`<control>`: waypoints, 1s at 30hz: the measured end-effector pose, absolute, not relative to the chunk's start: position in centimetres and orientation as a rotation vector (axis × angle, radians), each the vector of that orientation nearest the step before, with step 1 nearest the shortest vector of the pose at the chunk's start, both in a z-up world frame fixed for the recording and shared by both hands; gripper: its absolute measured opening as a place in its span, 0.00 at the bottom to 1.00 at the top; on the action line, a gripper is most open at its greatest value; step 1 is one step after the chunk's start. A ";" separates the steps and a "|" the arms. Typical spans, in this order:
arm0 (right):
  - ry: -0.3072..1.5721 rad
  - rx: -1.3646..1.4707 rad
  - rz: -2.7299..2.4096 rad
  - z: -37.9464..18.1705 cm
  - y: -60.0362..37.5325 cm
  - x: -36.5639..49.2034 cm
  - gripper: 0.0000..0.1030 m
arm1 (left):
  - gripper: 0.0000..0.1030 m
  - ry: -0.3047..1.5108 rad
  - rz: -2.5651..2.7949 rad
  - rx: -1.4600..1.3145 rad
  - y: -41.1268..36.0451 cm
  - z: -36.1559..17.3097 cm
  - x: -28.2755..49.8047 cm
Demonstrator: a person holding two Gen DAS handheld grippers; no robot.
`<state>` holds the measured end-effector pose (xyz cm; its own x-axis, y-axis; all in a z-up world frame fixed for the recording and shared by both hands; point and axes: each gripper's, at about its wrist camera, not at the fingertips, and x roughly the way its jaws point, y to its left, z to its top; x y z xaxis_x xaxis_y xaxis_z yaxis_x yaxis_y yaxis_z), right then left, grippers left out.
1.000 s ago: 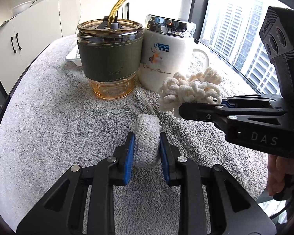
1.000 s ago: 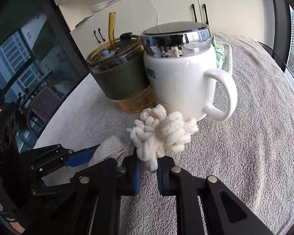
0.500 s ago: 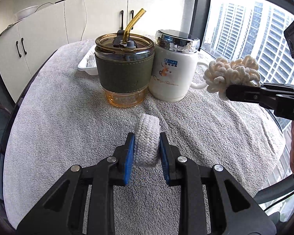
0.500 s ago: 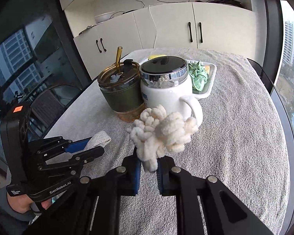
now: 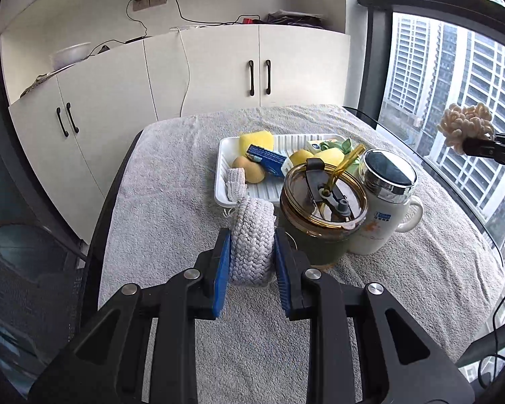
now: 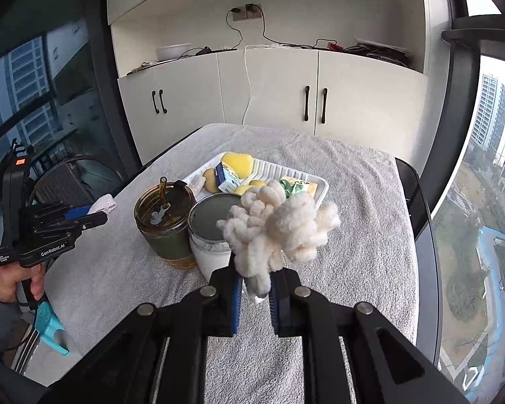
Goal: Organize soft objects
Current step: 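Lift the knit pouch and rope scrunchie and carry both over the white tray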
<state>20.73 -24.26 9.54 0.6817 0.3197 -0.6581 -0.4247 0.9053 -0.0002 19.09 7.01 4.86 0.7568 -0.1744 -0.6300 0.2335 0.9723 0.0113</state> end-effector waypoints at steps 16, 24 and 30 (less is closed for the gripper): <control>0.782 -0.300 0.475 12.1 -21.3 33.5 0.14 | 0.22 0.720 -0.348 0.253 4.1 7.8 34.6; 0.884 -0.338 0.517 8.0 -18.3 40.2 0.14 | 0.22 0.813 -0.472 0.303 -0.4 4.3 41.6; 0.966 -0.332 0.547 4.3 -17.0 43.8 0.14 | 0.22 0.862 -0.543 0.328 -3.2 1.6 43.7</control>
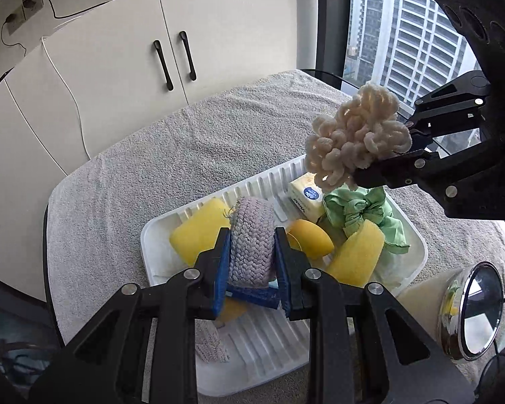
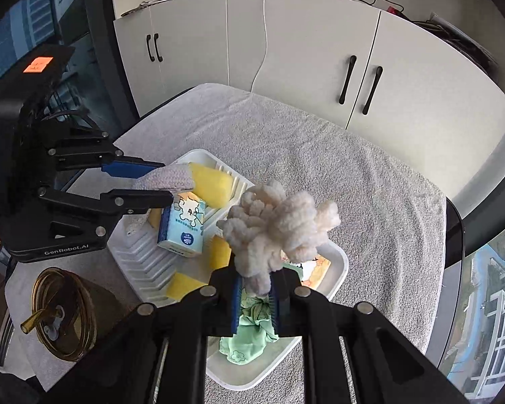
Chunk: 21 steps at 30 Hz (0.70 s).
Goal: Organize soft objects
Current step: 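Lower the knit pouch and scrunchie into the tray and open both tools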
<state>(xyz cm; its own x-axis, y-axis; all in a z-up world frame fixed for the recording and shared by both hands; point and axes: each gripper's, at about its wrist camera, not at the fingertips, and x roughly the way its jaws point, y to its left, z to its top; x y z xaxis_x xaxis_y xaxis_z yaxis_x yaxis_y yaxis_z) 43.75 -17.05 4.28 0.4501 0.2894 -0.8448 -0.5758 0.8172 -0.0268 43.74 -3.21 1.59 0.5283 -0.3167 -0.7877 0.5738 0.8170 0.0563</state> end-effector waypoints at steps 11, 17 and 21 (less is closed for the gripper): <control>1.072 -0.349 0.599 -0.5 -15.3 45.9 0.15 | 0.22 0.941 -0.546 0.343 -5.1 -2.2 45.4; 1.107 -0.336 0.606 -2.0 -15.3 46.3 0.15 | 0.23 0.964 -0.544 0.341 -5.5 -3.1 45.5; 1.115 -0.324 0.611 -2.2 -15.5 46.3 0.16 | 0.24 0.971 -0.535 0.324 -5.3 -3.0 45.7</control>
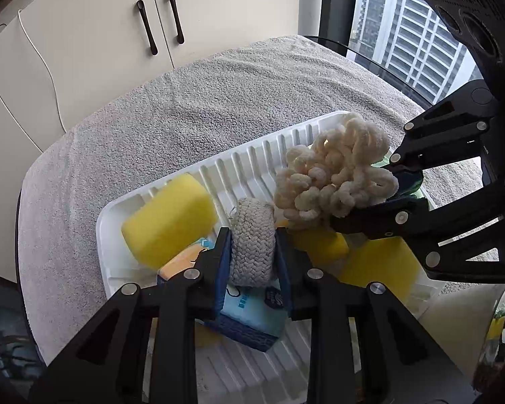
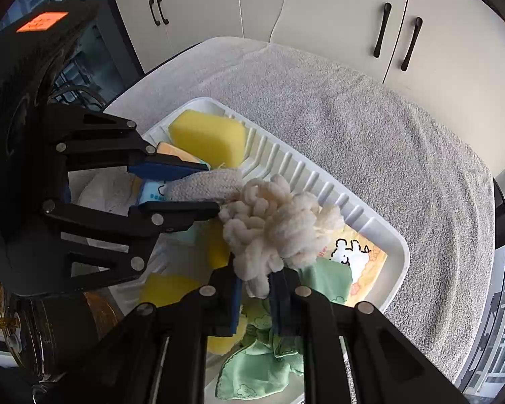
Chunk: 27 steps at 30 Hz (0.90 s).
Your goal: Organize soft objects
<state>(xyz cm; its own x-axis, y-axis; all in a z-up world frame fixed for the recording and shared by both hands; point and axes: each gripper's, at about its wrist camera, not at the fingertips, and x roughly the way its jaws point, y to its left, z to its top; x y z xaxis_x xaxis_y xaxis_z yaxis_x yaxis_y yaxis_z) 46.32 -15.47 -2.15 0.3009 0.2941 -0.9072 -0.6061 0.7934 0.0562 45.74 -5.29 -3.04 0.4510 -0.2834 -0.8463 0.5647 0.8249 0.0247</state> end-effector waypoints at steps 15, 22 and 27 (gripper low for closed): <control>1.085 -0.278 0.572 -0.5 -16.7 45.3 0.61 | 0.93 0.921 -0.483 0.221 -3.0 -1.1 45.6; 1.041 -0.262 0.541 1.7 -17.9 44.4 0.62 | 0.95 0.853 -0.429 0.184 -1.3 1.7 44.6; 1.012 -0.224 0.506 3.1 -19.3 43.1 0.67 | 0.97 0.791 -0.367 0.150 0.5 3.9 42.6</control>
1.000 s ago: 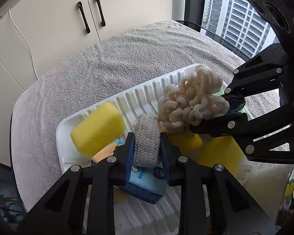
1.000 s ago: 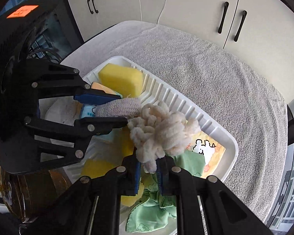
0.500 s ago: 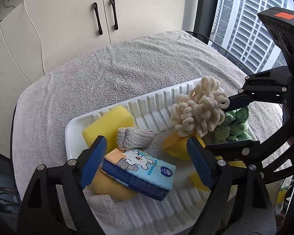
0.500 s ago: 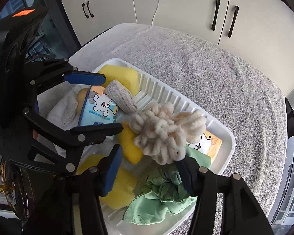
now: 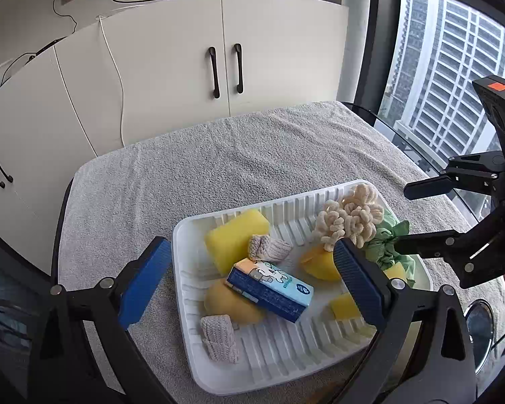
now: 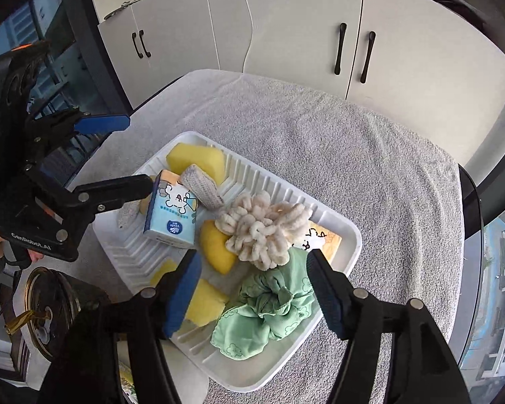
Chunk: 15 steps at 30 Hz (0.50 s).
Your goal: Organize soft objects
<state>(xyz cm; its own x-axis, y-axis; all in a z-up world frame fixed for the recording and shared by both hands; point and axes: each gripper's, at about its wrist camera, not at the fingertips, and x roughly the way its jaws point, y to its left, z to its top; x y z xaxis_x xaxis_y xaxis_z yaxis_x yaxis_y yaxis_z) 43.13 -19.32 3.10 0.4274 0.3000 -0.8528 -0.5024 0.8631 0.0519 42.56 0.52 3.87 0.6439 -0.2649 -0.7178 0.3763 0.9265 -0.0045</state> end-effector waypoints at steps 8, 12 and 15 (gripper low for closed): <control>0.899 -0.138 0.392 6.8 -23.1 37.9 0.76 | 0.99 0.676 -0.196 0.105 4.4 7.1 35.9; 0.840 -0.085 0.358 8.3 -24.1 33.5 0.81 | 0.99 0.622 -0.160 0.073 5.1 8.0 30.9; 0.794 -0.060 0.335 9.0 -23.9 29.7 0.82 | 0.99 0.572 -0.144 0.080 4.6 8.3 26.8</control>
<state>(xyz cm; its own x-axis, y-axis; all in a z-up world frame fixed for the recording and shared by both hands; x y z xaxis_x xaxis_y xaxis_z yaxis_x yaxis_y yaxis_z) 29.72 -23.92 9.00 0.6509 0.2728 -0.7085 -0.3173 0.9455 0.0727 26.84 4.55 8.34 0.8313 -0.1137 -0.5441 0.1582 0.9868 0.0356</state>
